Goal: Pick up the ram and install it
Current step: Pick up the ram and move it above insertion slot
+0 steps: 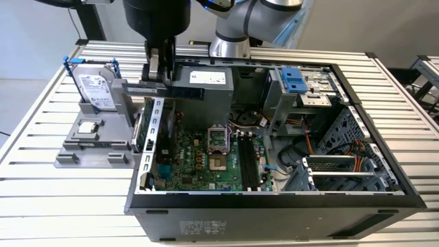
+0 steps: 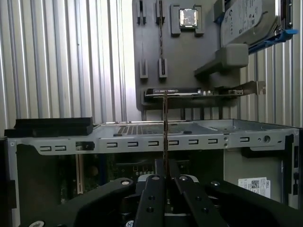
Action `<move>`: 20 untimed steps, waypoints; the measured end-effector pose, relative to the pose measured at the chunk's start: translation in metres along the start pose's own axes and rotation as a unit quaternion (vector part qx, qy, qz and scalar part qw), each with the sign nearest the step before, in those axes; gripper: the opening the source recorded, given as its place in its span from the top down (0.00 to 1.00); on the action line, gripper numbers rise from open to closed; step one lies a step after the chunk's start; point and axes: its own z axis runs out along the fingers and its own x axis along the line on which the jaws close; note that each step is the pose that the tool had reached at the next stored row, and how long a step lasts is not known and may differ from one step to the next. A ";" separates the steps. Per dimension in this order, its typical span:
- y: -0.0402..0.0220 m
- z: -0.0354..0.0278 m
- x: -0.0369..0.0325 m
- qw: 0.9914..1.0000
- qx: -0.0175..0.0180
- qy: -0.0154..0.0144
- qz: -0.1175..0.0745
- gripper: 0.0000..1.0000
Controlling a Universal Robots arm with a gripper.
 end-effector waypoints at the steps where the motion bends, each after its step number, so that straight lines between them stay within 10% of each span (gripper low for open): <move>1: -0.0035 -0.0002 -0.0002 1.000 0.000 0.000 0.000 1.00; 20: -0.0750 -0.0041 -0.0041 1.000 -0.003 0.000 0.000 1.00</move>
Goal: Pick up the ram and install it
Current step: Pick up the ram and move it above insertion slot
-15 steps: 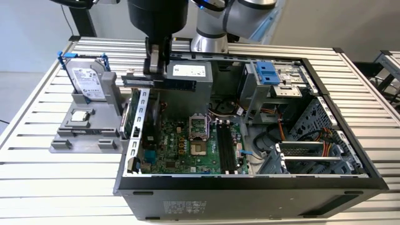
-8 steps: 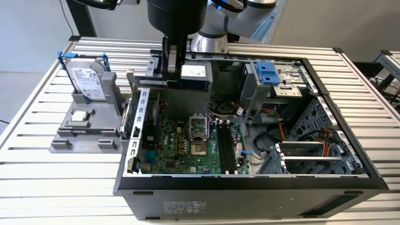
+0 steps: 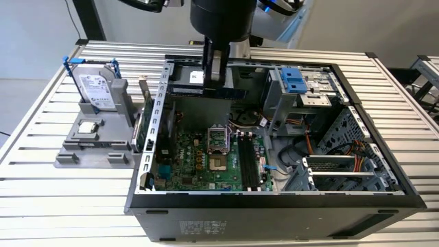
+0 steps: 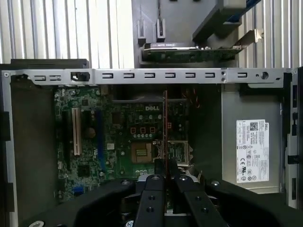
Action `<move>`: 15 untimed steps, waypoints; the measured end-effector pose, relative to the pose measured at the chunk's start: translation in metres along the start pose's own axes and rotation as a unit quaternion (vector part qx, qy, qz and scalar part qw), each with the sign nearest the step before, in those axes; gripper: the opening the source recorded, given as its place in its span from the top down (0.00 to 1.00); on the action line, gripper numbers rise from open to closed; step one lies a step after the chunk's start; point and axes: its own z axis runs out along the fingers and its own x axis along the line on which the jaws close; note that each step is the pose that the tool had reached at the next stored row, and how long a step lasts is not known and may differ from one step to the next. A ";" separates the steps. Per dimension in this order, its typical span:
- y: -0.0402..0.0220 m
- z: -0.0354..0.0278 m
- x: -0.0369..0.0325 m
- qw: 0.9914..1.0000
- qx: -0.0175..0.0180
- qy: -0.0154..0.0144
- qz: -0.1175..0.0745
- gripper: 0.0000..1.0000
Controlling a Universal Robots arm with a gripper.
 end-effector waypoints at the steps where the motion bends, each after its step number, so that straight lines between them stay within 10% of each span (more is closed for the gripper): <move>1: -0.0044 -0.0003 -0.0002 1.000 0.000 0.000 0.000 1.00; 15: -0.0572 -0.0035 -0.0031 1.000 -0.003 0.000 0.000 1.00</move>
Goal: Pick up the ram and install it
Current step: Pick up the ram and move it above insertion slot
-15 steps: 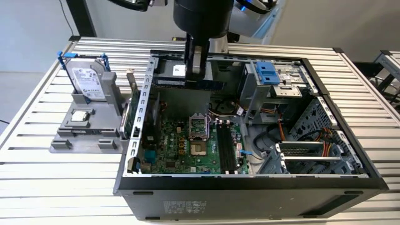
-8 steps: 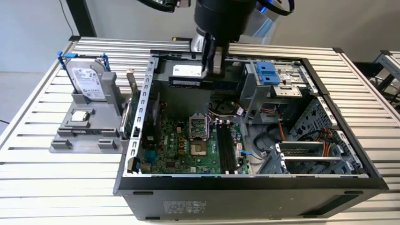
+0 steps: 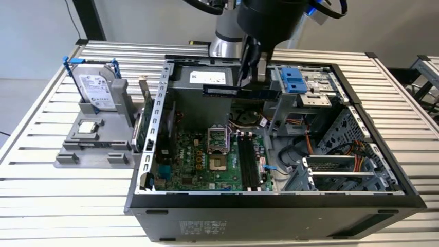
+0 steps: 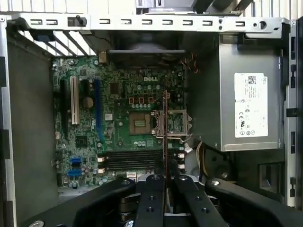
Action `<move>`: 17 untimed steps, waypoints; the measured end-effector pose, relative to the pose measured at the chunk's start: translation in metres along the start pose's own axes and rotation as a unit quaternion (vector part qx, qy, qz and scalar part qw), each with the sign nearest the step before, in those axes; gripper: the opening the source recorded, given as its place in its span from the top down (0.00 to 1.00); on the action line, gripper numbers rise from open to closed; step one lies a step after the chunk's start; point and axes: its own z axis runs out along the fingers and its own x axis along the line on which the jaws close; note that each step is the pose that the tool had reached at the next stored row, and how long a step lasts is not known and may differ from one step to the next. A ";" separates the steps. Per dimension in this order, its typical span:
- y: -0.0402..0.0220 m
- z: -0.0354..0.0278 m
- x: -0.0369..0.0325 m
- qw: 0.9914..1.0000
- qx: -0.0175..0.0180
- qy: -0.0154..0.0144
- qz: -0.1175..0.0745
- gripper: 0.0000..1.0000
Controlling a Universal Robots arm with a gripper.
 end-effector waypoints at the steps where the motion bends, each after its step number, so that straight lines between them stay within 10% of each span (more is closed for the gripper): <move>1: -0.0030 -0.0002 -0.0002 1.000 0.000 0.000 0.000 1.00; 17: -0.0583 -0.0039 -0.0033 1.000 -0.002 0.000 0.000 1.00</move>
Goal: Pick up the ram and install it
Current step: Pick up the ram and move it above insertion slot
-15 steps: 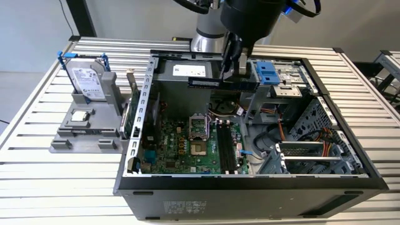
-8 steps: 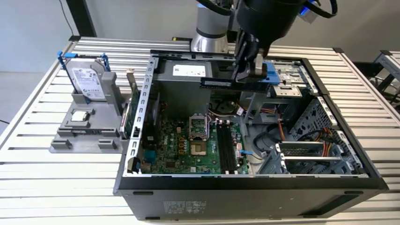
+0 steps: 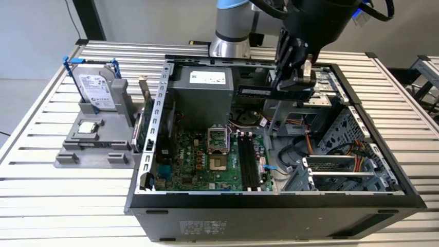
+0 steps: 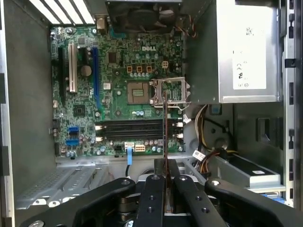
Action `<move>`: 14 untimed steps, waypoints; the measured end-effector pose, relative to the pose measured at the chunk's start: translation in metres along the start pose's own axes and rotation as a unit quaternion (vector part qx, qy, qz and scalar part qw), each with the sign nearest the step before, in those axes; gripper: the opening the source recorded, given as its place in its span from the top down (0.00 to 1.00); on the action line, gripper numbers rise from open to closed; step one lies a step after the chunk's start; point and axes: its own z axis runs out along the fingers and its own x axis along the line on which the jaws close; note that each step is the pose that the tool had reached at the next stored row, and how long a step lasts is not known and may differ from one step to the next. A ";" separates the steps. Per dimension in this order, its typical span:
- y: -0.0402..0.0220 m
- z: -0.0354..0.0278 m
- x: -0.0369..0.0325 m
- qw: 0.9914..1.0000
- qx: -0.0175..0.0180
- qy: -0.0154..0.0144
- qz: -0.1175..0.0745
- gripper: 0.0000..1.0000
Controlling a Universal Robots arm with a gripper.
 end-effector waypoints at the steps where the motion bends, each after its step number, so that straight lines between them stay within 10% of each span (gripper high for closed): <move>1: -0.0020 -0.0001 -0.0001 1.000 0.000 0.000 0.000 1.00; 3: -0.0035 -0.0002 -0.0002 1.000 0.000 0.002 0.000 1.00; 7: -0.0035 0.0001 -0.0003 1.000 0.002 0.015 0.001 1.00; 14: -0.0031 0.0001 -0.0004 1.000 0.005 0.015 0.000 1.00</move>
